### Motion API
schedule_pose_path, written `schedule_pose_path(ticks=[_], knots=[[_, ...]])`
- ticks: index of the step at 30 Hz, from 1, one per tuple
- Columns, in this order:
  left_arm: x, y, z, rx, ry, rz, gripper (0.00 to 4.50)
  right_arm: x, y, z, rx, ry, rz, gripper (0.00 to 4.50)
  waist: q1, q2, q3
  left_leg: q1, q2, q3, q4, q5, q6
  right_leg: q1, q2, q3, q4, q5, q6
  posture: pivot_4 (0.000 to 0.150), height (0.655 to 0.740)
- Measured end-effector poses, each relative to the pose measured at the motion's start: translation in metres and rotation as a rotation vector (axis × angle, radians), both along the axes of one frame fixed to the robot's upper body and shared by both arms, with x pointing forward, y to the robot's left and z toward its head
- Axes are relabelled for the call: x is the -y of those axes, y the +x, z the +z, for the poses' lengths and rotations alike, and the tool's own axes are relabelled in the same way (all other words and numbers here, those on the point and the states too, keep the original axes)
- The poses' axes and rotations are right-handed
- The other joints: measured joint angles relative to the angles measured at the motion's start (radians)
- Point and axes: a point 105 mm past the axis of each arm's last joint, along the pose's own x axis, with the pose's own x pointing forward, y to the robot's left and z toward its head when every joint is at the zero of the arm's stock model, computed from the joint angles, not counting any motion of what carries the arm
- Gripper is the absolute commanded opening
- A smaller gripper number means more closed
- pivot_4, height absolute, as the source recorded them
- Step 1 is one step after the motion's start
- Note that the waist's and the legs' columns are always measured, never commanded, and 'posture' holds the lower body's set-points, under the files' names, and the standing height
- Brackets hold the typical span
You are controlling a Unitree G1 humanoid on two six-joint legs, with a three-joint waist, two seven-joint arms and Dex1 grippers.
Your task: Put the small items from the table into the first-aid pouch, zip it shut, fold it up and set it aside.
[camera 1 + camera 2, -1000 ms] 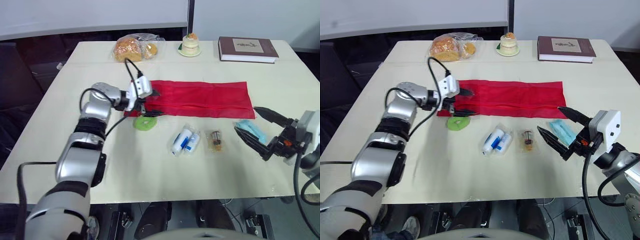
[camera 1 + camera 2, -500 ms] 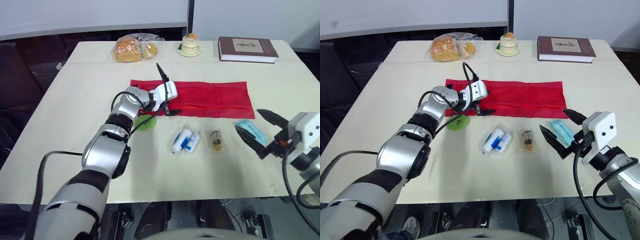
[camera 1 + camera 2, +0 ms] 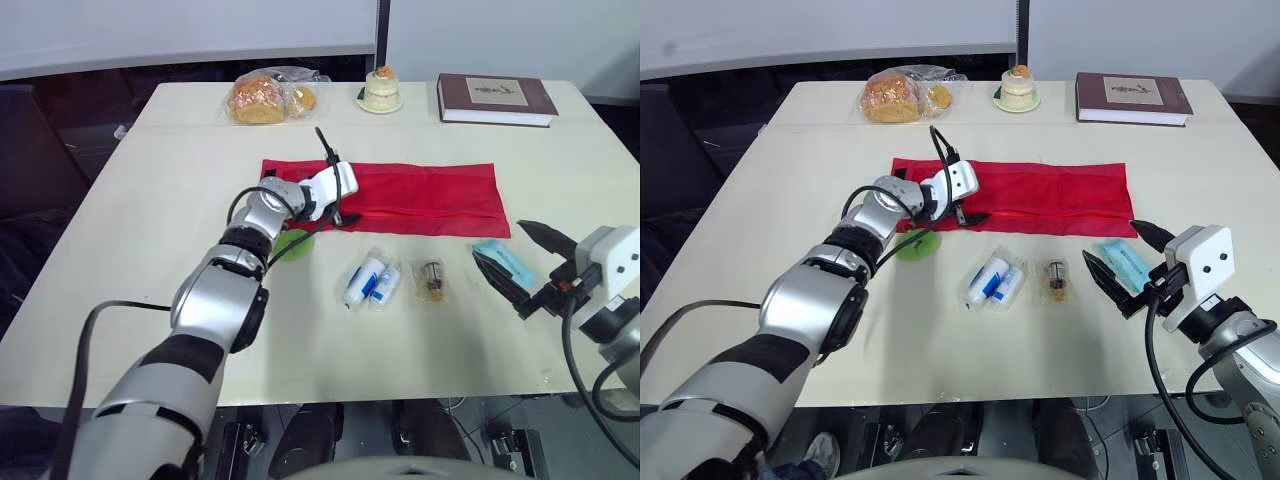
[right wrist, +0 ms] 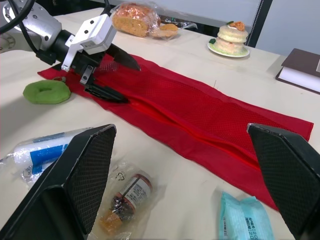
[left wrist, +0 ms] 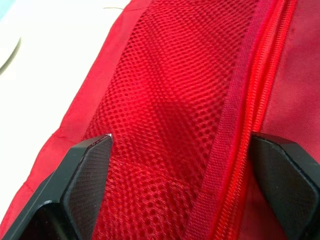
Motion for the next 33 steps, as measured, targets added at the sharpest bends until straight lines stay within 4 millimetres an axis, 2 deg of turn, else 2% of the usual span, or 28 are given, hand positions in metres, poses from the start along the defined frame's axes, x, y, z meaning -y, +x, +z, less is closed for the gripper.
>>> schedule_pose_path(ticks=[4, 7, 8, 9, 10, 13, 16, 24, 33], knots=[[0.004, 0.001, -0.001, 0.01, -0.012, 0.01, 4.44, -0.001, 0.001, 0.002, 0.011, -0.001, 0.006, 4.5, 0.0, 0.0, 0.0, 0.0, 0.0, 0.0, 0.0, 0.0, 0.0, 0.0, 0.0, 0.0, 0.0, 0.0, 0.0, 0.15, 0.7289], [0.004, 0.001, -0.001, 0.012, -0.013, 0.012, 3.78, -0.001, 0.001, 0.003, 0.011, -0.001, 0.009, 4.5, 0.0, 0.0, 0.0, 0.0, 0.0, 0.0, 0.0, 0.0, 0.0, 0.0, 0.0, 0.0, 0.0, 0.0, 0.0, 0.15, 0.7289], [0.004, 0.001, -0.001, 0.009, -0.013, 0.011, 3.09, -0.002, 0.001, 0.003, 0.011, -0.001, 0.01, 4.5, 0.0, 0.0, 0.0, 0.0, 0.0, 0.0, 0.0, 0.0, 0.0, 0.0, 0.0, 0.0, 0.0, 0.0, 0.0, 0.15, 0.7289], [0.004, 0.001, -0.001, 0.008, -0.013, 0.009, 2.97, -0.002, 0.001, 0.003, 0.011, -0.001, 0.01, 4.5, 0.0, 0.0, 0.0, 0.0, 0.0, 0.0, 0.0, 0.0, 0.0, 0.0, 0.0, 0.0, 0.0, 0.0, 0.0, 0.15, 0.7289], [0.005, 0.0, -0.002, 0.003, -0.011, 0.005, 2.61, -0.002, 0.001, 0.003, 0.011, 0.0, 0.01, 4.5, 0.0, 0.0, 0.0, 0.0, 0.0, 0.0, 0.0, 0.0, 0.0, 0.0, 0.0, 0.0, 0.0, 0.0, 0.0, 0.15, 0.7289], [0.005, -0.001, -0.003, -0.011, -0.006, -0.01, 1.09, -0.002, 0.0, 0.003, 0.01, 0.001, 0.015, 4.5, -0.001, 0.0, 0.0, 0.0, 0.0, 0.0, 0.0, 0.0, 0.0, 0.0, 0.0, 0.0, 0.0, 0.0, 0.0, 0.15, 0.7289], [0.006, -0.003, -0.005, -0.021, -0.003, -0.021, 0.09, -0.003, 0.0, 0.002, 0.009, 0.001, 0.021, 4.5, -0.001, 0.0, 0.0, 0.0, 0.0, 0.0, 0.0, 0.0, 0.0, 0.0, 0.0, 0.0, 0.0, 0.0, 0.0, 0.15, 0.7289], [0.001, -0.003, -0.005, -0.059, -0.06, -0.001, 0.09, -0.008, 0.002, 0.005, 0.019, 0.001, 0.041, 4.5, -0.002, 0.0, 0.0, 0.0, 0.0, 0.0, 0.0, 0.0, 0.0, 0.0, 0.0, 0.0, 0.0, 0.0, 0.0, 0.15, 0.7289], [-0.013, -0.012, -0.015, -0.115, -0.076, -0.034, 0.09, -0.014, 0.0, -0.01, -0.053, -0.003, 0.065, 4.5, -0.002, 0.0, 0.0, 0.0, 0.0, 0.0, 0.0, 0.0, 0.0, 0.0, 0.0, 0.0, 0.0, 0.0, 0.0, 0.15, 0.7289]])
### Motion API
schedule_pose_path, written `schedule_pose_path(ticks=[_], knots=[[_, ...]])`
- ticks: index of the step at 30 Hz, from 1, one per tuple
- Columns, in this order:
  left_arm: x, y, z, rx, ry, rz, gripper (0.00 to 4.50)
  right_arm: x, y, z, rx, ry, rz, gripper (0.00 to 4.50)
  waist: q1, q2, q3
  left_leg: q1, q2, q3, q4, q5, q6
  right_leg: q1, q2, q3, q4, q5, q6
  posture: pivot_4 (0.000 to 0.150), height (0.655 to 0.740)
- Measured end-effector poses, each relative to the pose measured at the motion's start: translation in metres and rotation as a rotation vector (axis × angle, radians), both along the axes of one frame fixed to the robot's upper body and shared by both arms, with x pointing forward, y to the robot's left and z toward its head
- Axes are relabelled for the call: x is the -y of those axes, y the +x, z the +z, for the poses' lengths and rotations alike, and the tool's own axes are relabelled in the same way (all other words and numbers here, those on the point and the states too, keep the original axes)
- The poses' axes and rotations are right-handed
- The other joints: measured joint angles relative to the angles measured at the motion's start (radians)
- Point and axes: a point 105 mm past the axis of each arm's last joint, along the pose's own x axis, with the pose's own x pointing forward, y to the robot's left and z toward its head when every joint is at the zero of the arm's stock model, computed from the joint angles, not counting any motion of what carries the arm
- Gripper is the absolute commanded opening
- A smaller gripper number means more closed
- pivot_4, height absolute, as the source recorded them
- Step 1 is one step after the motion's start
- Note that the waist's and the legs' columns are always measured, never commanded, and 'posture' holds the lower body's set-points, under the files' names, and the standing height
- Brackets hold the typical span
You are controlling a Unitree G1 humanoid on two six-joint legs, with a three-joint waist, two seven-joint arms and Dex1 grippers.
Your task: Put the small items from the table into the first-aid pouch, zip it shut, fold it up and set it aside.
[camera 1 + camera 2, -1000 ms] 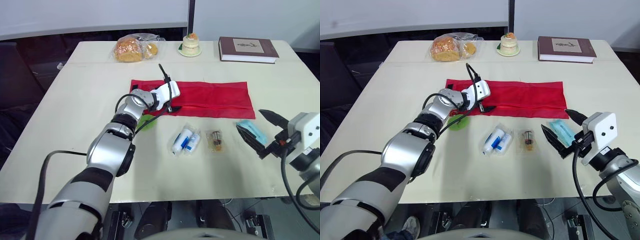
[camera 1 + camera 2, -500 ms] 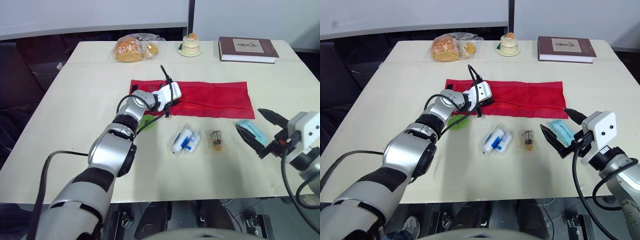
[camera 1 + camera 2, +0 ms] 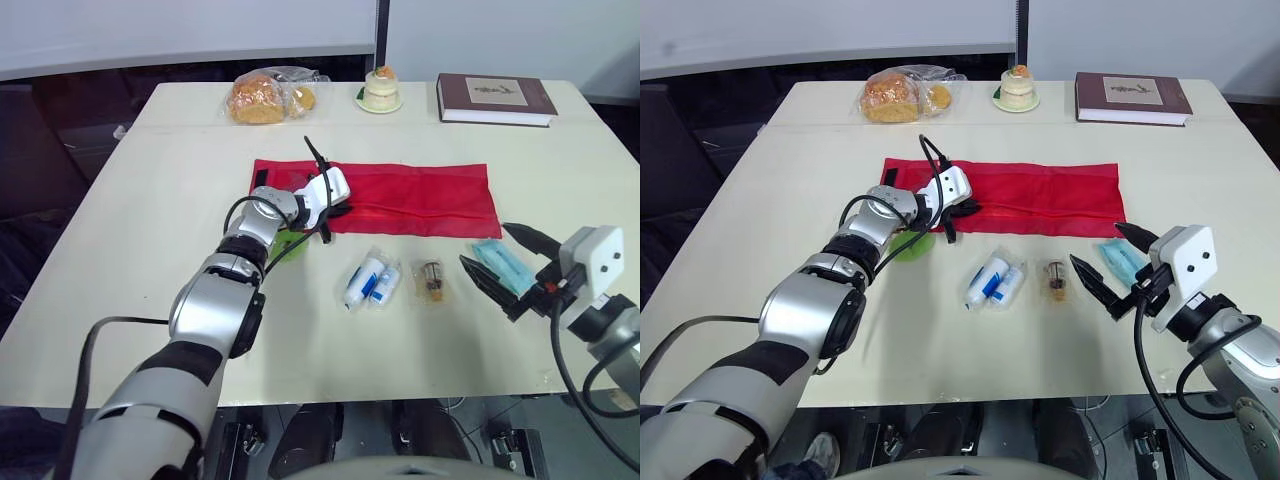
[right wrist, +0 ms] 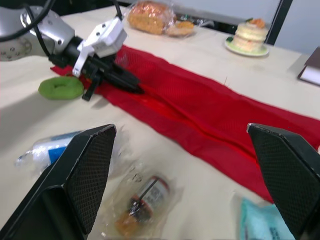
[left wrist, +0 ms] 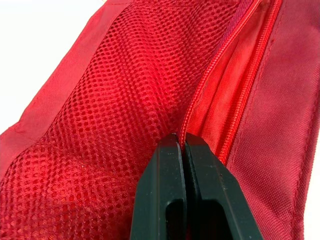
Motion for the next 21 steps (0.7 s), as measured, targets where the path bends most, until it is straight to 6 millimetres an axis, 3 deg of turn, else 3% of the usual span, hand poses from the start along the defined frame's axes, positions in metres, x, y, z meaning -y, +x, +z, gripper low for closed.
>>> schedule_pose_path(ticks=[9, 14, 17, 21], knots=[[-0.003, -0.013, -0.006, -0.012, 0.012, -0.072, 0.09, -0.004, -0.002, -0.002, -0.011, -0.019, 0.033, 4.5, 0.0, 0.0, 0.0, 0.0, 0.0, 0.0, 0.0, 0.0, 0.0, 0.0, 0.0, 0.0, 0.0, 0.0, 0.0, 0.15, 0.7289], [-0.007, -0.013, -0.007, -0.02, 0.017, -0.06, 0.09, -0.009, -0.009, 0.005, 0.008, -0.021, 0.136, 4.5, 0.0, 0.0, 0.0, 0.0, 0.0, 0.0, 0.0, 0.0, 0.0, 0.0, 0.0, 0.0, 0.0, 0.0, 0.0, 0.15, 0.7289], [-0.008, -0.014, -0.007, -0.031, 0.02, -0.067, 0.09, -0.003, -0.014, 0.018, 0.059, -0.037, 0.179, 4.5, 0.0, 0.0, 0.0, 0.001, 0.0, 0.0, 0.0, 0.0, 0.001, 0.001, 0.0, -0.001, -0.001, 0.0, 0.0, 0.15, 0.7289], [-0.009, -0.016, -0.008, -0.04, 0.029, -0.083, 0.09, 0.014, -0.019, 0.02, 0.037, -0.128, 0.265, 4.5, 0.0, 0.0, 0.0, 0.001, 0.0, 0.0, 0.001, -0.001, 0.001, 0.002, 0.0, -0.001, -0.001, 0.0, 0.0, 0.15, 0.7289]])
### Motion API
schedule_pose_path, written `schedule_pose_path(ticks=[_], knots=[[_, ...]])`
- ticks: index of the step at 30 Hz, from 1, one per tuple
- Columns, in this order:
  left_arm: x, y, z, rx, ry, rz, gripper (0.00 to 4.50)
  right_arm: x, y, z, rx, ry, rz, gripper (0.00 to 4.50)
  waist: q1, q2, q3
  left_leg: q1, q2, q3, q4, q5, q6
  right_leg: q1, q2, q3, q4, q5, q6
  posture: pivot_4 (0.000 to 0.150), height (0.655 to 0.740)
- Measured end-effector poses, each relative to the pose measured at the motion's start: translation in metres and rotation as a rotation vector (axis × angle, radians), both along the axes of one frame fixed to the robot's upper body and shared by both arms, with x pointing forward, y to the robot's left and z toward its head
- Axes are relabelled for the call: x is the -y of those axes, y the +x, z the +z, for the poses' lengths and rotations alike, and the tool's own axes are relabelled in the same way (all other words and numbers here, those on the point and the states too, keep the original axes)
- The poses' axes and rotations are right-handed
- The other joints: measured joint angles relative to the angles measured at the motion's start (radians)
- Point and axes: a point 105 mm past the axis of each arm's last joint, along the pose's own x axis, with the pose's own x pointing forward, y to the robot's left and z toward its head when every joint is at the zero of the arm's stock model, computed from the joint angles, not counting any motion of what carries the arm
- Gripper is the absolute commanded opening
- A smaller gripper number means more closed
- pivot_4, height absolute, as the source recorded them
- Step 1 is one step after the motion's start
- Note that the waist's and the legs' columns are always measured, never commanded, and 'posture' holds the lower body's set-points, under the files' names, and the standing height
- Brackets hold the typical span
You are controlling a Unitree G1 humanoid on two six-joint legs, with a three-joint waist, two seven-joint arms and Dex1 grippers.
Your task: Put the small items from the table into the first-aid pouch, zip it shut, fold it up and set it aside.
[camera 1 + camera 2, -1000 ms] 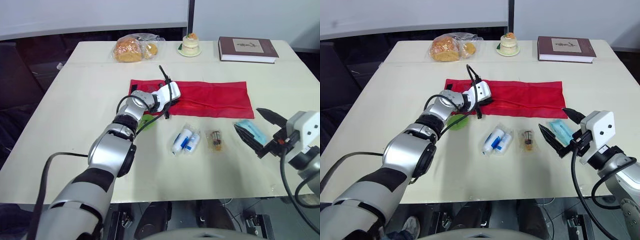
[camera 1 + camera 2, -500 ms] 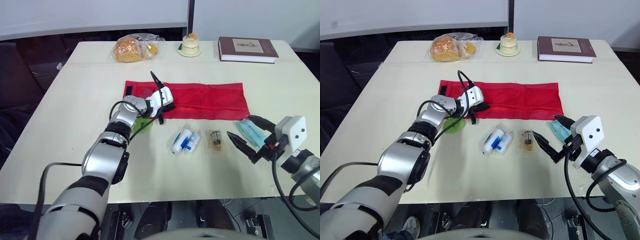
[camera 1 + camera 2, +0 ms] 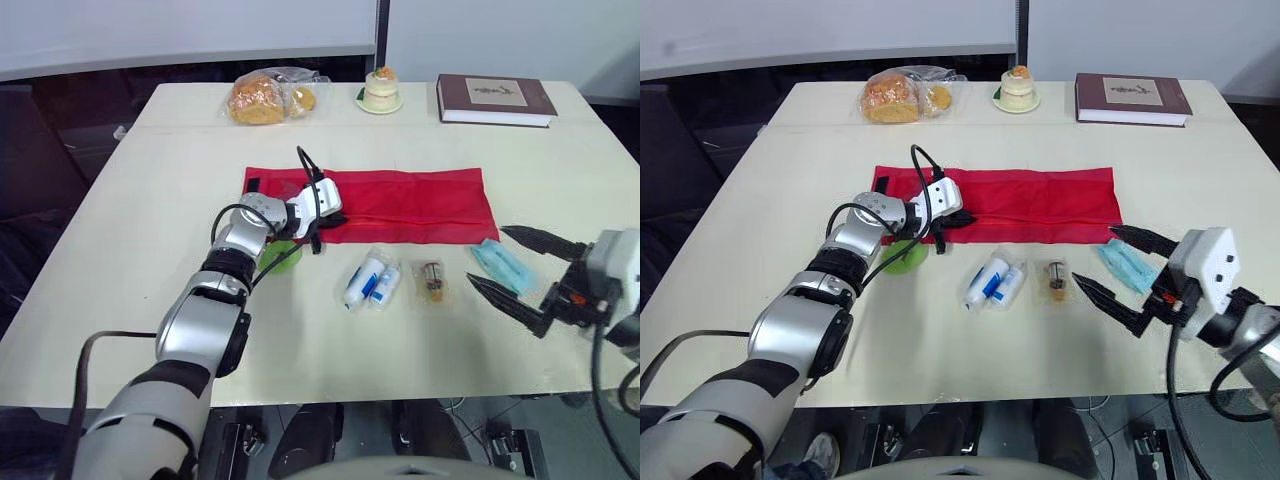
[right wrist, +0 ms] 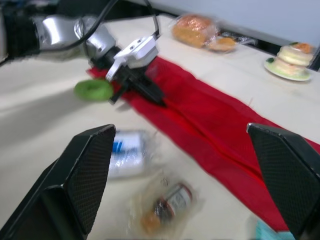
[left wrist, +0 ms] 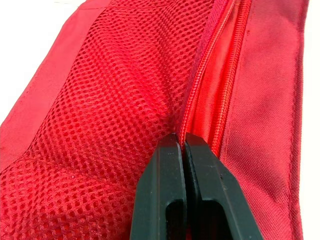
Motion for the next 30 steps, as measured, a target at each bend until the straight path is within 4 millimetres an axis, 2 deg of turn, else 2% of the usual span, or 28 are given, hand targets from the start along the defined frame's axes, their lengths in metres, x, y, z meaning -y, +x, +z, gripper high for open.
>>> schedule_pose_path(ticks=[2, 6, 9, 15, 23, 26, 30], knots=[[-0.001, -0.001, 0.0, -0.001, 0.003, -0.005, 0.09, 0.009, -0.003, 0.005, -0.024, -0.019, 0.061, 4.5, 0.0, 0.0, 0.0, 0.0, 0.0, 0.0, 0.0, -0.001, 0.001, 0.001, 0.0, -0.001, 0.0, 0.0, 0.0, 0.15, 0.7289], [-0.002, 0.0, 0.002, -0.001, 0.011, -0.012, 0.09, 0.014, -0.006, 0.03, -0.059, -0.022, 0.224, 4.5, -0.001, 0.0, 0.0, 0.0, 0.001, 0.0, 0.0, -0.001, 0.002, 0.001, 0.0, -0.001, 0.0, 0.0, 0.0, 0.15, 0.7289], [-0.001, 0.0, 0.004, 0.007, 0.016, -0.03, 0.09, 0.018, -0.003, 0.046, -0.057, -0.043, 0.282, 4.5, 0.001, 0.0, 0.0, 0.0, 0.001, 0.0, 0.0, -0.001, 0.001, 0.001, -0.001, -0.001, -0.001, 0.0, 0.0, 0.15, 0.7289], [-0.004, 0.002, 0.007, 0.009, 0.022, -0.019, 0.09, 0.021, 0.001, 0.06, -0.055, -0.044, 0.328, 4.5, 0.003, -0.001, 0.0, -0.001, 0.001, 0.0, 0.001, -0.001, 0.001, 0.001, -0.002, -0.002, -0.001, 0.0, 0.0, 0.15, 0.7289], [-0.004, 0.003, 0.008, 0.011, 0.031, -0.022, 0.09, 0.018, 0.01, 0.045, -0.108, -0.099, 0.343, 4.5, 0.003, -0.001, 0.0, -0.001, 0.001, 0.0, 0.001, 0.0, 0.0, 0.0, -0.003, -0.002, -0.001, 0.0, 0.0, 0.15, 0.7289], [-0.005, 0.003, 0.007, 0.011, 0.033, -0.022, 0.09, 0.017, 0.018, 0.029, -0.165, -0.182, 0.312, 4.5, 0.003, -0.001, 0.0, -0.001, 0.001, 0.0, 0.001, 0.0, 0.0, 0.0, -0.003, -0.002, -0.001, 0.0, 0.0, 0.15, 0.7289], [-0.007, 0.002, 0.005, 0.001, 0.04, -0.018, 0.09, -0.001, 0.034, 0.015, -0.179, -0.238, 0.336, 4.5, -0.002, 0.0, 0.0, -0.001, 0.001, 0.0, 0.001, 0.0, -0.001, -0.001, -0.002, -0.002, 0.0, 0.0, 0.0, 0.15, 0.7289]])
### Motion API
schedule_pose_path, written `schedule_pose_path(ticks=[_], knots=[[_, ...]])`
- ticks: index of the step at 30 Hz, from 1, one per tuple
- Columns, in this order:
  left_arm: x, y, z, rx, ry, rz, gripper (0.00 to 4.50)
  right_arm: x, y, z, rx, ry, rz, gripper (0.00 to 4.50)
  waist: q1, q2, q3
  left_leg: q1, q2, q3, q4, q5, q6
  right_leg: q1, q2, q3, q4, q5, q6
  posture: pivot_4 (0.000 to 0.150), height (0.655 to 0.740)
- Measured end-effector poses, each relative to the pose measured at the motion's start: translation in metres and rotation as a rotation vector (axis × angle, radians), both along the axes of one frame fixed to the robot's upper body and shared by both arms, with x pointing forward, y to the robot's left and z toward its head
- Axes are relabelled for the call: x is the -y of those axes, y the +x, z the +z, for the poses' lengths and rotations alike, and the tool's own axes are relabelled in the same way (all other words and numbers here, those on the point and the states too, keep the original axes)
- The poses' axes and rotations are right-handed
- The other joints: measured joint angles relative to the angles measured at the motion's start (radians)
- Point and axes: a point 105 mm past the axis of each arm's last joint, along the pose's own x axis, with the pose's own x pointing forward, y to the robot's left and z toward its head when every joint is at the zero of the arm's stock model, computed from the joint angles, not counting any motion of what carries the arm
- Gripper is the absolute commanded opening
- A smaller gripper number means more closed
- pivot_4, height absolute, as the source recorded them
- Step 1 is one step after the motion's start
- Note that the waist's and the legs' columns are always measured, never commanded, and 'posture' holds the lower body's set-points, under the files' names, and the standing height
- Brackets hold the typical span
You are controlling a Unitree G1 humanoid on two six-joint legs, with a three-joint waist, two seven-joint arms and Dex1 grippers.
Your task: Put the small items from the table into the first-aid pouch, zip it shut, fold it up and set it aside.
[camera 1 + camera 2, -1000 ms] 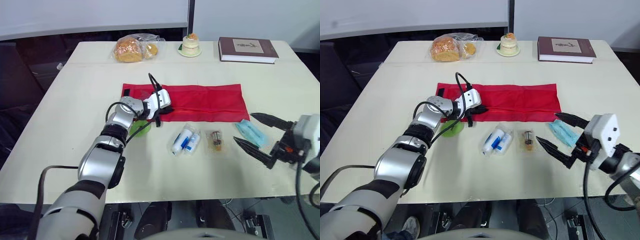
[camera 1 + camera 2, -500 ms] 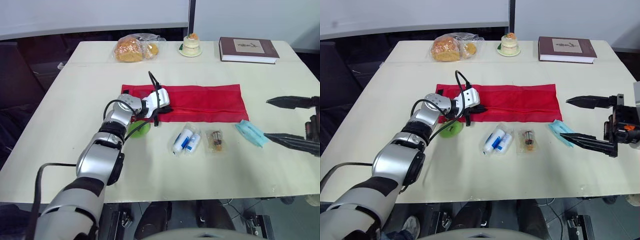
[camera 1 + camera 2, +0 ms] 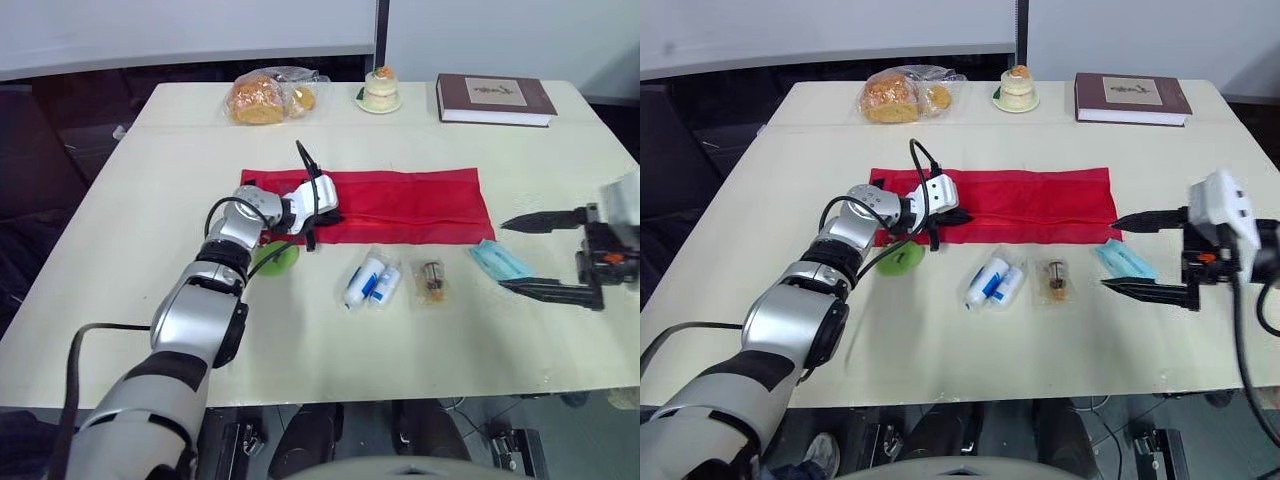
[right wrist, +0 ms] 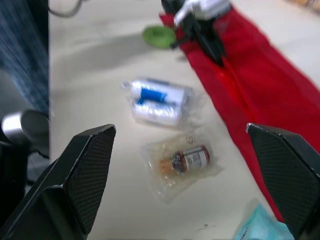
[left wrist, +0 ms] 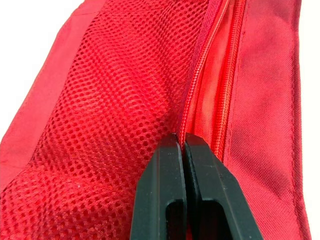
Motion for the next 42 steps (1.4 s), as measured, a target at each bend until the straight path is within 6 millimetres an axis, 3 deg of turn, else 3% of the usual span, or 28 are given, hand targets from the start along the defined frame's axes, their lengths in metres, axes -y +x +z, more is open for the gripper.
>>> schedule_pose_path(ticks=[5, 7, 12, 15, 17, 23, 29, 42], knots=[[0.001, 0.0, 0.001, 0.005, 0.001, -0.004, 0.09, -0.033, 0.022, -0.007, 0.065, -0.059, 0.069, 4.5, 0.002, 0.0, 0.0, -0.001, -0.001, 0.0, 0.001, 0.0, 0.0, -0.001, 0.0, 0.0, 0.0, 0.0, 0.0, 0.15, 0.7289], [0.003, 0.0, 0.001, 0.008, -0.001, -0.01, 0.09, -0.052, 0.039, -0.011, 0.108, -0.095, 0.086, 4.5, 0.0, 0.0, 0.0, -0.002, -0.001, 0.0, 0.001, 0.0, 0.0, -0.002, -0.001, 0.0, 0.001, 0.0, 0.0, 0.15, 0.7289], [0.004, 0.0, 0.002, 0.01, -0.002, -0.013, 0.09, -0.076, 0.077, -0.025, 0.149, -0.193, 0.084, 4.5, 0.0, 0.0, 0.0, -0.004, -0.002, 0.0, 0.001, 0.0, -0.001, -0.005, -0.001, 0.001, 0.001, 0.0, 0.0, 0.15, 0.7289], [0.007, 0.0, 0.002, 0.011, -0.005, -0.017, 0.09, -0.106, 0.092, -0.038, 0.155, -0.201, 0.143, 4.5, -0.004, 0.0, 0.0, -0.005, -0.002, 0.0, 0.001, 0.0, -0.001, -0.006, -0.001, 0.0, 0.002, 0.0, 0.0, 0.15, 0.7289], [0.008, 0.0, 0.002, 0.013, -0.007, -0.017, 0.09, -0.12, 0.094, -0.05, 0.164, -0.234, 0.196, 4.5, -0.001, 0.0, 0.0, -0.007, -0.003, -0.002, 0.002, 0.0, -0.001, -0.008, -0.001, -0.001, 0.001, 0.0, 0.0, 0.15, 0.7289], [0.008, 0.001, 0.003, 0.019, -0.009, -0.01, 0.09, -0.132, 0.1, -0.076, 0.227, -0.358, 0.274, 4.5, -0.004, 0.0, 0.0, -0.008, -0.004, -0.003, 0.003, 0.001, -0.001, -0.008, -0.002, -0.001, 0.002, 0.0, 0.0, 0.15, 0.7289], [0.006, 0.002, 0.003, 0.021, -0.008, -0.005, 0.09, -0.12, 0.088, -0.086, 0.177, -0.418, 0.355, 4.5, -0.006, 0.0, 0.0, -0.008, -0.004, -0.003, 0.003, 0.001, -0.001, -0.008, -0.002, -0.001, 0.003, 0.0, 0.0, 0.15, 0.7289], [0.006, 0.002, 0.003, 0.02, -0.008, -0.005, 0.09, -0.136, 0.075, -0.09, 0.159, -0.416, 0.425, 4.5, -0.01, 0.0, 0.0, -0.008, -0.004, -0.004, 0.003, 0.001, -0.001, -0.009, -0.002, -0.002, 0.003, 0.0, 0.0, 0.15, 0.7289]])
